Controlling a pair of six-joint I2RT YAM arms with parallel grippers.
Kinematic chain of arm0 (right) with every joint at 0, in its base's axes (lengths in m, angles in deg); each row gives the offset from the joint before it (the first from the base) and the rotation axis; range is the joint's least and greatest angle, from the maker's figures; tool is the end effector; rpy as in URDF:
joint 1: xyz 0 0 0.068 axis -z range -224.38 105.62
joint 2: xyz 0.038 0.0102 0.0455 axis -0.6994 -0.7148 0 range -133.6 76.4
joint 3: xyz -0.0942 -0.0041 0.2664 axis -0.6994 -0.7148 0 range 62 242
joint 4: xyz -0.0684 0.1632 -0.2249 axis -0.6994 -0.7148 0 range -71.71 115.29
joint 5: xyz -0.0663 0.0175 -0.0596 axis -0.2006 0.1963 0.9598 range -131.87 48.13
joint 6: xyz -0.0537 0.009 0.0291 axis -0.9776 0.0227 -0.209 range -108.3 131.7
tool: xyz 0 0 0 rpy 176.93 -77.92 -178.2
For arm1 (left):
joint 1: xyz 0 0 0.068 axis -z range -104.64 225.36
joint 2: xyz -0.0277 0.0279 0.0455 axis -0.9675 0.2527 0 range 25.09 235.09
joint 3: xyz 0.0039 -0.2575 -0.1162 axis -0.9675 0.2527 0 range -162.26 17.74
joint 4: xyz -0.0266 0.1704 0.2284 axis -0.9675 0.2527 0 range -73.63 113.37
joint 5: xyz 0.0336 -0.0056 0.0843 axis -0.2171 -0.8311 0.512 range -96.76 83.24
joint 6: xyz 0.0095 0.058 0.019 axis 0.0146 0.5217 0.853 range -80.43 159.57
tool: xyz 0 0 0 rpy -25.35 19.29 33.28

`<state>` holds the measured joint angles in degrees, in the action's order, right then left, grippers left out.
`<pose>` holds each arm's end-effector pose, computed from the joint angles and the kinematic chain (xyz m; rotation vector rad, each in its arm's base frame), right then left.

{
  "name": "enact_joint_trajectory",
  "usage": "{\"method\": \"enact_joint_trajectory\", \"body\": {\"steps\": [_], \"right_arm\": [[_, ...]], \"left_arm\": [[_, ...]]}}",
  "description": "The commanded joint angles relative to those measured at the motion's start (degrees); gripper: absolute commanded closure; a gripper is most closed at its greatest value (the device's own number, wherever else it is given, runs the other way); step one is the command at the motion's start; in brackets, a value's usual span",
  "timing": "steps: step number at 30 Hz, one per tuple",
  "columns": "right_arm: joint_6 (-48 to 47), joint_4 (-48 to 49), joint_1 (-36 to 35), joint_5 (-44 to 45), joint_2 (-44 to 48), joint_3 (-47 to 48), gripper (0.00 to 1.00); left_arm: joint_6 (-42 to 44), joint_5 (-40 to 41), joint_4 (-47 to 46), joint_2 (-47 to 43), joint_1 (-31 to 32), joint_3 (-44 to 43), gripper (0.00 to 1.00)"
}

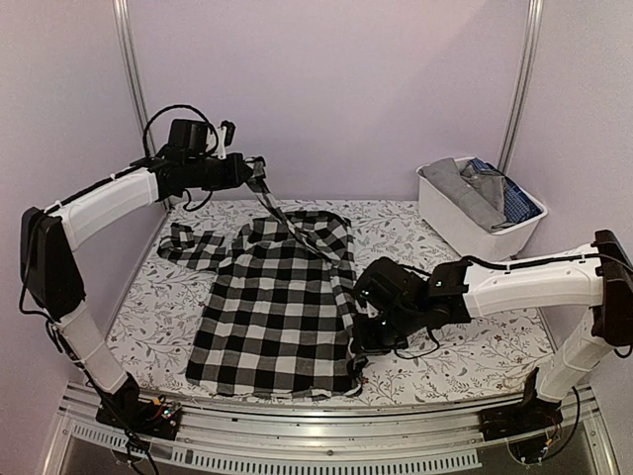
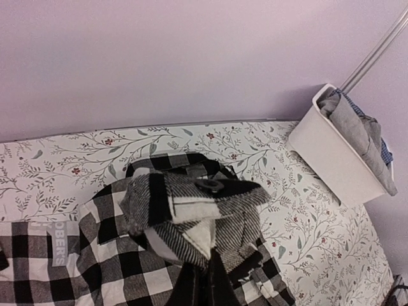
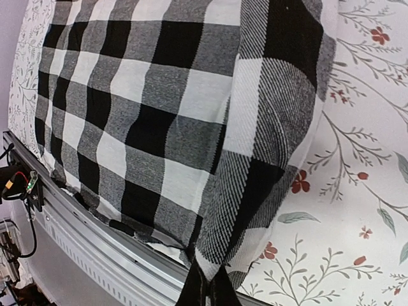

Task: Fold and stack the long sleeve shirts
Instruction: Fold the flattened shirt at the center of the board.

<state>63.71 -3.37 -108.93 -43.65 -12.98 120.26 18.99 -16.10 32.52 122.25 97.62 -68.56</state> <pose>0.1452 0.3084 0.1945 -0.3191 2.7958 0.6693 0.4031 -0.1733 0.3387 0.1354 2.0908 -0.6273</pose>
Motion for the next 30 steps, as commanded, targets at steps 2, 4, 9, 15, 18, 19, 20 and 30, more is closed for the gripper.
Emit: {"method": "enact_joint_trajectory", "body": {"steps": [2,4,9,15,18,19,20,30], "right_arm": [[-5.66,1.57,-0.48,-6.46,-7.29,6.70,1.00],[-7.61,2.18,-0.52,-8.31,-10.11,9.34,1.00],[-10.41,3.21,-0.51,-12.13,-16.36,14.03,1.00],[-11.83,3.88,-0.51,-15.58,-20.93,16.15,1.00],[-11.73,4.26,-0.52,-15.94,-21.25,15.97,1.00],[-11.75,4.19,-0.52,-16.09,-21.33,16.38,1.00],[-11.87,4.11,-0.52,-16.11,-21.48,16.63,1.00],[-13.22,3.63,-0.56,-17.67,-23.96,22.13,1.00]], "left_arm": [[1.15,0.60,-0.57,2.42,-2.80,-3.61,1.00],[1.37,0.64,-0.68,2.83,-3.29,-4.06,1.00],[1.69,0.73,-0.51,3.91,-4.66,-6.50,1.00],[2.25,0.82,0.58,4.72,-5.53,-10.49,1.00],[2.41,0.49,0.56,4.76,-5.78,-11.52,1.00],[2.42,0.43,0.69,4.93,-5.87,-11.78,1.00],[2.42,0.44,0.85,5.10,-5.88,-12.00,1.00],[2.36,-0.50,1.30,7.51,-5.91,-12.55,1.00]]}}
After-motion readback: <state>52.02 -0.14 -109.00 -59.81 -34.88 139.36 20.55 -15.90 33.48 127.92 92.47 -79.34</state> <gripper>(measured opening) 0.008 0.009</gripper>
